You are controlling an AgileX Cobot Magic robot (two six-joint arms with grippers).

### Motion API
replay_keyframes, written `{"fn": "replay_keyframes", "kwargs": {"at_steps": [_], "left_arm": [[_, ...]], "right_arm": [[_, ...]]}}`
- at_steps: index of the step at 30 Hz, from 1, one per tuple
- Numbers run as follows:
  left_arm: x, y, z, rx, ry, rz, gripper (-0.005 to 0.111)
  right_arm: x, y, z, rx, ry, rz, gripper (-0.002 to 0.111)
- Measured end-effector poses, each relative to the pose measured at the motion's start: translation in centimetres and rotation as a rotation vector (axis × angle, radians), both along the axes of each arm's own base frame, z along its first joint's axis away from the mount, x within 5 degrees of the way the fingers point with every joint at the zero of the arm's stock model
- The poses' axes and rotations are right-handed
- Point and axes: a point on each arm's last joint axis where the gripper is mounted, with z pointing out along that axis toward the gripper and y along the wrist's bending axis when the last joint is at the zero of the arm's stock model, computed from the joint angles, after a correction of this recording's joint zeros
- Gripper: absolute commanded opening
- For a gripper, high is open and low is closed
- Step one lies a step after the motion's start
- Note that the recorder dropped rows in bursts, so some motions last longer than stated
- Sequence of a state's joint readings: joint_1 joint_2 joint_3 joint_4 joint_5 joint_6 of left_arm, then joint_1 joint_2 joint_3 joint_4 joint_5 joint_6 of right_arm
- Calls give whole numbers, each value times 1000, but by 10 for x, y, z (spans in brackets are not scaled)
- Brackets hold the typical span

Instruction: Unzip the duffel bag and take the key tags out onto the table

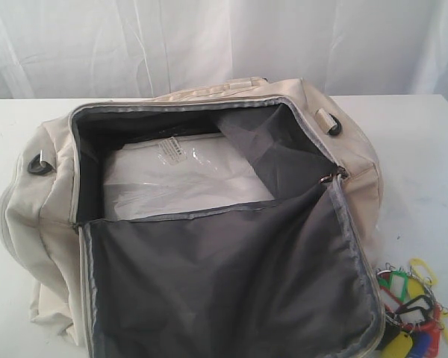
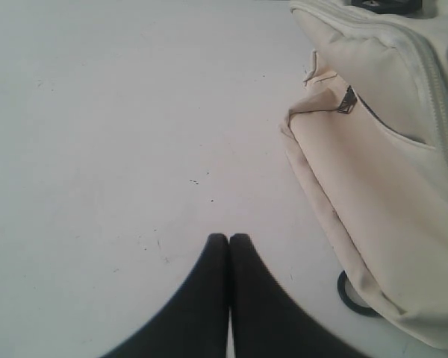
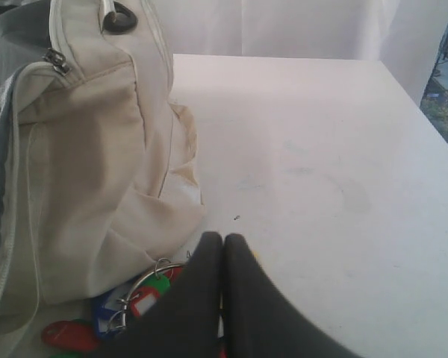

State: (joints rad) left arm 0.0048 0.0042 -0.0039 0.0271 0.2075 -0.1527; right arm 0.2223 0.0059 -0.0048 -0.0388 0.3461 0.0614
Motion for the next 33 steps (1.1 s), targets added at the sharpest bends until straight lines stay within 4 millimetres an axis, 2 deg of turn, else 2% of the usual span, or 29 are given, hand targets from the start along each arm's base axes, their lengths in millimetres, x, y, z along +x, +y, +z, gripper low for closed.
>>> {"fn": "replay_keyframes", "kwargs": {"at_steps": [33], "left_arm": [[0, 1, 0, 0, 0, 19, 0]], "right_arm": [[0, 0, 0, -10, -2, 3, 0]]}}
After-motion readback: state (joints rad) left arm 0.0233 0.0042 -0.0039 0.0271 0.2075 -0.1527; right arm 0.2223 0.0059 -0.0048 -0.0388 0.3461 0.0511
